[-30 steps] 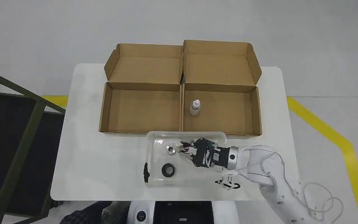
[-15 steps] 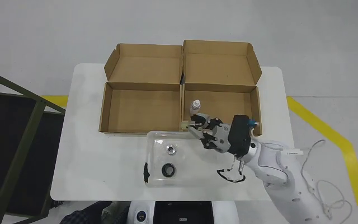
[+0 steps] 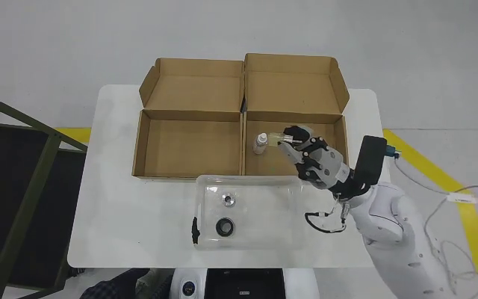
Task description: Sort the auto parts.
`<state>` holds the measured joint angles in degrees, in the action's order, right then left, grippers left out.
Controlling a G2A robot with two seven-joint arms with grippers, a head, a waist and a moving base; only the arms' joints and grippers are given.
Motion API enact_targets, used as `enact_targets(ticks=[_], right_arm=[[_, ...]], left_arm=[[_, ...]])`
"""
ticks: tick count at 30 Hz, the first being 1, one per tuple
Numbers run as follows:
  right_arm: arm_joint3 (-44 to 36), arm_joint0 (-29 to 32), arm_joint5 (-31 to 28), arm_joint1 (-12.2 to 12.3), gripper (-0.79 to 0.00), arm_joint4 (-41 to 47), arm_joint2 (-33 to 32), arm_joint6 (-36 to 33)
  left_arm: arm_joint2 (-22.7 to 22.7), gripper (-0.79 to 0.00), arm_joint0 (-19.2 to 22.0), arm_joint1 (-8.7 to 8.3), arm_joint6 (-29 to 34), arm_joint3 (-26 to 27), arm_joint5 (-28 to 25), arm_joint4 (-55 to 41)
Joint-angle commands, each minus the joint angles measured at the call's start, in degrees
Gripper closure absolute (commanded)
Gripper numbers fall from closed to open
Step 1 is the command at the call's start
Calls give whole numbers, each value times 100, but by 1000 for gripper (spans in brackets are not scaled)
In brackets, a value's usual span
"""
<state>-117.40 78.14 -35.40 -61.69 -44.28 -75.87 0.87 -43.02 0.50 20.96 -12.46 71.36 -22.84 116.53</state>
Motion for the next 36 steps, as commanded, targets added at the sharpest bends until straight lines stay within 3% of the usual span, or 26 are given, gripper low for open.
enact_targets(ticks=[1,12,23,36], right_arm=[[-8,19,-8,-3,0,24,-31,43],[35,85,-180,-21,0,-121,-83,156],[452,97,-331,-6,0,-1020,42,-330],[1352,-330,-497,18,0,-1366,98,-1043]], left_arm=[[0,-785,0,0,0,0,0,0],[0,-785,0,0,0,0,0,0],[0,-785,0,0,0,0,0,0],[0,-785,0,0,0,0,0,0]])
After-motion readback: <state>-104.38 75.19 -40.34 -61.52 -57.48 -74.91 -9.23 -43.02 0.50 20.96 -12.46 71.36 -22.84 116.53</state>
